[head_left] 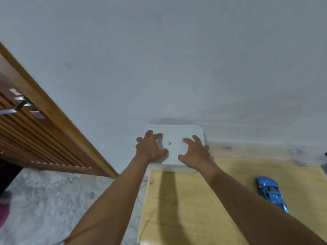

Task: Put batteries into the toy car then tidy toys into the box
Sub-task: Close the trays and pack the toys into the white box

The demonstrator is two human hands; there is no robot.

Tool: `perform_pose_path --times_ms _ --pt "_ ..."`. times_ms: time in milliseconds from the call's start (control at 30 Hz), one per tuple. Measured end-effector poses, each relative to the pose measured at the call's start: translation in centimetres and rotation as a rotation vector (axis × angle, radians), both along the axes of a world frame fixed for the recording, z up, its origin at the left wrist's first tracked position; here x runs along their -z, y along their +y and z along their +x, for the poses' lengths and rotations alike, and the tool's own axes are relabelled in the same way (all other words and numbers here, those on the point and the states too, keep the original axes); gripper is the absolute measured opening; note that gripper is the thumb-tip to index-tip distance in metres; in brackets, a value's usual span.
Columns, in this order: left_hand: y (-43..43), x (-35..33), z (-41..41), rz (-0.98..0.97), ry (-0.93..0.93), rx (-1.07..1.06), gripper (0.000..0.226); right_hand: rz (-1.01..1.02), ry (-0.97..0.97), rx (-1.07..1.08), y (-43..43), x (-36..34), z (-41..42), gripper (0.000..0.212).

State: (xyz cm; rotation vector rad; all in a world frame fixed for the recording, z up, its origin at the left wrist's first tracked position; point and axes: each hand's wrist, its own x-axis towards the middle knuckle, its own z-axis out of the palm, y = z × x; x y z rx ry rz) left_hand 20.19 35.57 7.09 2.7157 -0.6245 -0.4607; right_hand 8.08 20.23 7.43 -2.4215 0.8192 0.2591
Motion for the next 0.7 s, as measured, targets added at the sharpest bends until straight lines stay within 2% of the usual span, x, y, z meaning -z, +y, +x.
perform_pose_path --times_ms 300,500,700 --pt "-0.5 2.7 3.7 0.014 0.03 0.117 0.082 -0.026 0.01 0.089 0.2 2.1 2.1 0.078" --pt "0.2 3.7 4.3 0.027 0.015 0.128 0.089 -0.085 0.031 0.038 -0.3 3.3 2.5 0.08" --pt "0.0 3.8 4.3 0.124 0.074 0.106 0.111 -0.085 0.087 0.004 -1.2 4.1 2.8 0.101"
